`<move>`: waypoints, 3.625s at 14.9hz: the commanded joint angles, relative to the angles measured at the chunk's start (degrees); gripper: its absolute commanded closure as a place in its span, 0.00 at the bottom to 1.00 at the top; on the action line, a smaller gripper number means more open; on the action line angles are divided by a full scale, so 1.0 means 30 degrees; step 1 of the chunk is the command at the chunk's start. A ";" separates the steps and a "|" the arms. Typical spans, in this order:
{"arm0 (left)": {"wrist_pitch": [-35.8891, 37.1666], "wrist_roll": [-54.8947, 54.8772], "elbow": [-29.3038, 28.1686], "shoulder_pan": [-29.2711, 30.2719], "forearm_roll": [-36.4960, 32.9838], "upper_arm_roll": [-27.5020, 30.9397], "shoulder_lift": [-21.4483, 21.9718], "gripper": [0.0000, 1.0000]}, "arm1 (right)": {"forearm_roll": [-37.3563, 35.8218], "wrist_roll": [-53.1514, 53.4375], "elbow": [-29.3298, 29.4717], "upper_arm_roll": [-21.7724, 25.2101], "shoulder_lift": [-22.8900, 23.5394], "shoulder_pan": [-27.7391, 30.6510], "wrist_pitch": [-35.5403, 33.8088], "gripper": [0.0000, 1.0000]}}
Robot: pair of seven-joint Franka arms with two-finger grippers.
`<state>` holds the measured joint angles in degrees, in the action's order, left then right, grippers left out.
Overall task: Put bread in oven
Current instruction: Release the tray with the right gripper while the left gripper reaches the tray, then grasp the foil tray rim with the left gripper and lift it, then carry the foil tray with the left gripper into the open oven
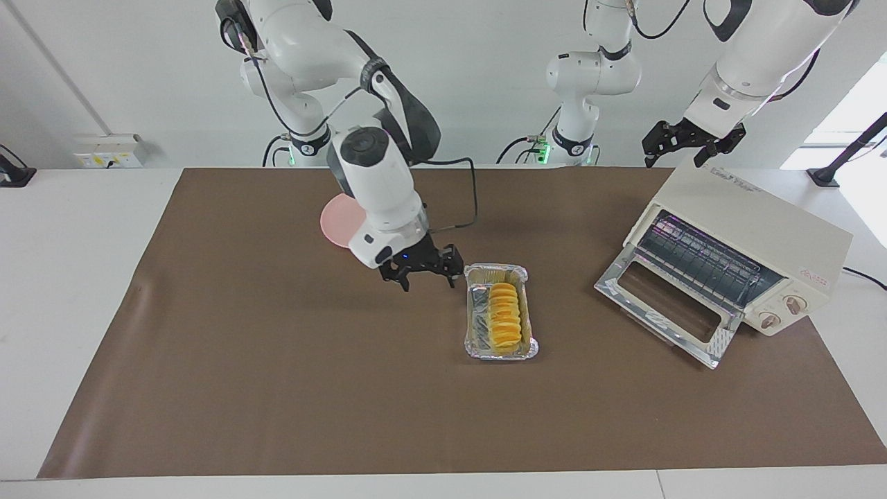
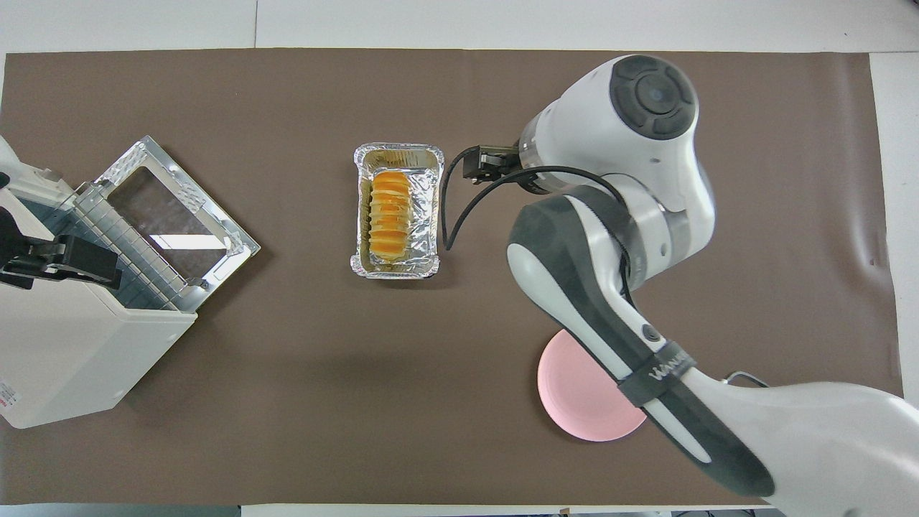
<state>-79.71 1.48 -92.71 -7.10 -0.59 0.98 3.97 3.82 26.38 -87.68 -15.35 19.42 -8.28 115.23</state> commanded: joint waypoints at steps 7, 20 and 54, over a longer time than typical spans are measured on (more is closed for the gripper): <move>-0.3222 0.1929 0.0106 -0.1699 0.2153 -0.0238 -0.1229 0.00 | -0.1035 -0.7621 -0.1711 -0.0156 -0.6088 0.6360 -0.7610 0.00; -1.1660 1.0786 0.4156 -0.9292 0.1487 -0.0150 -1.1665 0.00 | -0.1684 -0.9232 -0.2239 -0.0097 -0.7031 0.8794 -0.8174 0.00; -0.9292 1.4914 0.3360 -0.9732 0.1806 0.0636 -1.1783 1.00 | -0.1449 -0.9144 -0.2416 0.6055 -0.7236 0.3257 -0.8350 0.00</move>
<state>-112.37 43.73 -86.05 -36.50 4.62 1.07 -31.67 -0.65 -0.37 -93.94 2.60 -1.24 1.74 90.10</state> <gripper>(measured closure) 0.982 0.000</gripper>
